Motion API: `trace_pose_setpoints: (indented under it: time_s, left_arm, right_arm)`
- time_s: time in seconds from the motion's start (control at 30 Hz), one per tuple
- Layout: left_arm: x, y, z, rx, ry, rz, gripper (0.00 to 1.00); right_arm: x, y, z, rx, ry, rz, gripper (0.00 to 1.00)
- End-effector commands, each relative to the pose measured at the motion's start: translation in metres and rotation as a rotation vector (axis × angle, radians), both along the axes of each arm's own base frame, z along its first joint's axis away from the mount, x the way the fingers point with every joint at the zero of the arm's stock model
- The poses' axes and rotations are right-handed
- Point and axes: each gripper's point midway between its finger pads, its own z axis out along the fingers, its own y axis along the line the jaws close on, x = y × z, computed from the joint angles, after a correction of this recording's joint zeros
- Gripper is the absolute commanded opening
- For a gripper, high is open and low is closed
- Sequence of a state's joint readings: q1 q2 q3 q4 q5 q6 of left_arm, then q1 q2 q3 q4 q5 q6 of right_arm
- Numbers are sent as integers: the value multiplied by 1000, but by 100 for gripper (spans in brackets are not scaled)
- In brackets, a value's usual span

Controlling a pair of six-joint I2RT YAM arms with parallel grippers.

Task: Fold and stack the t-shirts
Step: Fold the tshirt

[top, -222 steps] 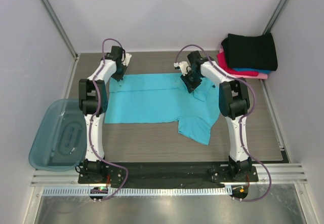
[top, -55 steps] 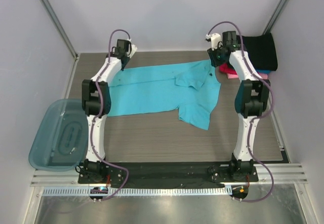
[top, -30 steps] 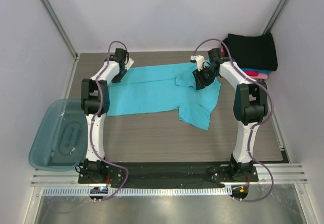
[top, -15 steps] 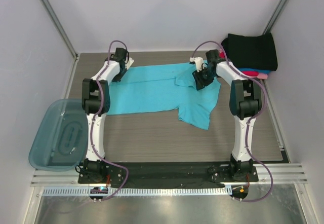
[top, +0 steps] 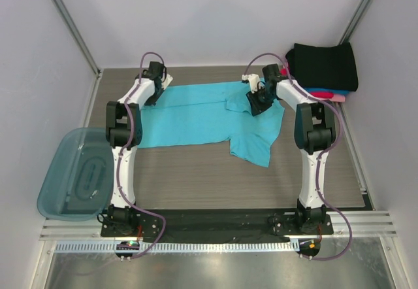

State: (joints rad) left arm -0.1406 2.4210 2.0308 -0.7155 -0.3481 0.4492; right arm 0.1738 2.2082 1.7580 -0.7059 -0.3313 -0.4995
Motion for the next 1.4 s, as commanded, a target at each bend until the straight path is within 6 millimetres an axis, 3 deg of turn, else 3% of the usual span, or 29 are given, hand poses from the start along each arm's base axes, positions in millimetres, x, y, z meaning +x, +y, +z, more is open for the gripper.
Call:
trace_pose_setpoints:
  time_s: [0.0, 0.3, 0.4, 0.47, 0.57, 0.87, 1.1, 1.37]
  left_arm:
    - [4, 3, -7, -14, -2, 13, 11]
    - [4, 4, -3, -8, -9, 14, 10]
    - [4, 4, -3, -6, -9, 14, 10]
    - [5, 4, -1, -6, -13, 16, 10]
    - [4, 5, -1, -4, -12, 15, 10]
    - [7, 4, 2, -5, -22, 12, 10]
    - [7, 3, 1, -11, -24, 17, 10]
    - [10, 4, 6, -7, -36, 15, 9]
  right_arm:
    - [3, 6, 8, 0, -26, 22, 33]
    - [1, 0, -4, -35, -4, 6, 32]
    - [1, -2, -8, -53, 4, -5, 30]
    - [1, -3, -8, -55, 3, -3, 23]
    - [1, -2, -3, -51, -4, -7, 18]
    - [-7, -10, 36, -76, -77, 8, 10]
    - [-23, -14, 44, -98, -66, 27, 9]
    - [-23, -18, 47, -126, -72, 22, 12]
